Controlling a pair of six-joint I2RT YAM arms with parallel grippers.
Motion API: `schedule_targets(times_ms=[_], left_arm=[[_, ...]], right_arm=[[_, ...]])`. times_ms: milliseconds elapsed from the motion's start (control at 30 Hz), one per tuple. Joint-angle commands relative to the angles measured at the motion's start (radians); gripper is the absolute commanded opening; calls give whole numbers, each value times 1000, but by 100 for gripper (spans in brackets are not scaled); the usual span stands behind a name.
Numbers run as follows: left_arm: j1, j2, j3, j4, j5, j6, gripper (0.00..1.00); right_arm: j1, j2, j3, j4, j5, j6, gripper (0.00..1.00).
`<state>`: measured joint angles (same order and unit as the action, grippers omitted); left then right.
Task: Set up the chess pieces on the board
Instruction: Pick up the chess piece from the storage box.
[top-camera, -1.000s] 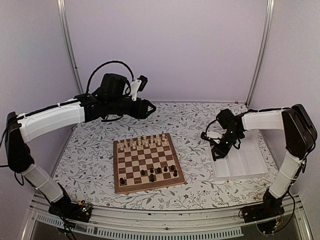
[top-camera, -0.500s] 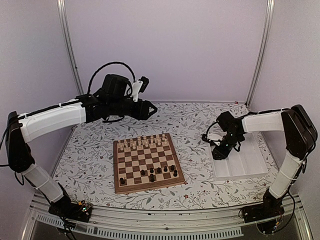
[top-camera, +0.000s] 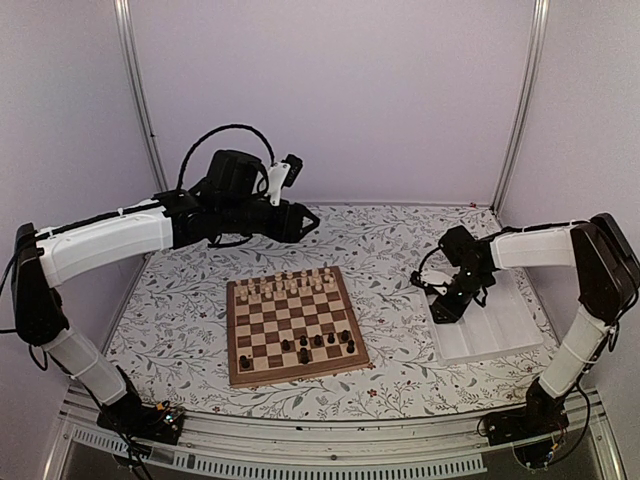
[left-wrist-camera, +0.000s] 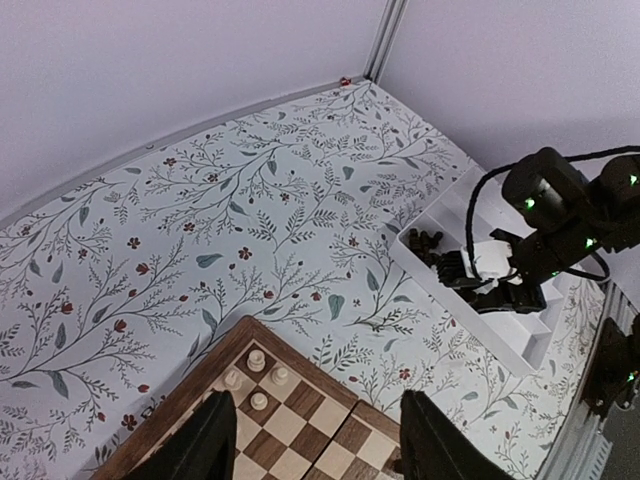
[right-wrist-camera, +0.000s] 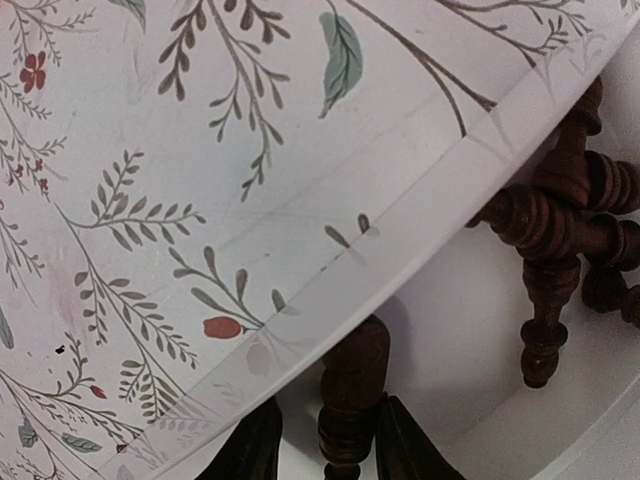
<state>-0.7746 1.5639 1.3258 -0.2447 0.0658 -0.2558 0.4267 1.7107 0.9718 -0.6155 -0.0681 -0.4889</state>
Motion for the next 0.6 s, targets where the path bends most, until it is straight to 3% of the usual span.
schedule_targets(times_ms=[0, 300, 567], left_arm=[[-18, -31, -8, 17, -11, -6, 57], [-35, -31, -14, 26, -16, -7, 57], [-42, -29, -20, 27, -20, -2, 57]], right_arm=[[-10, -35, -38, -59, 52, -3, 38], [-26, -75, -64, -90, 56, -17, 39], [-50, -81, -74, -98, 29, -23, 22]])
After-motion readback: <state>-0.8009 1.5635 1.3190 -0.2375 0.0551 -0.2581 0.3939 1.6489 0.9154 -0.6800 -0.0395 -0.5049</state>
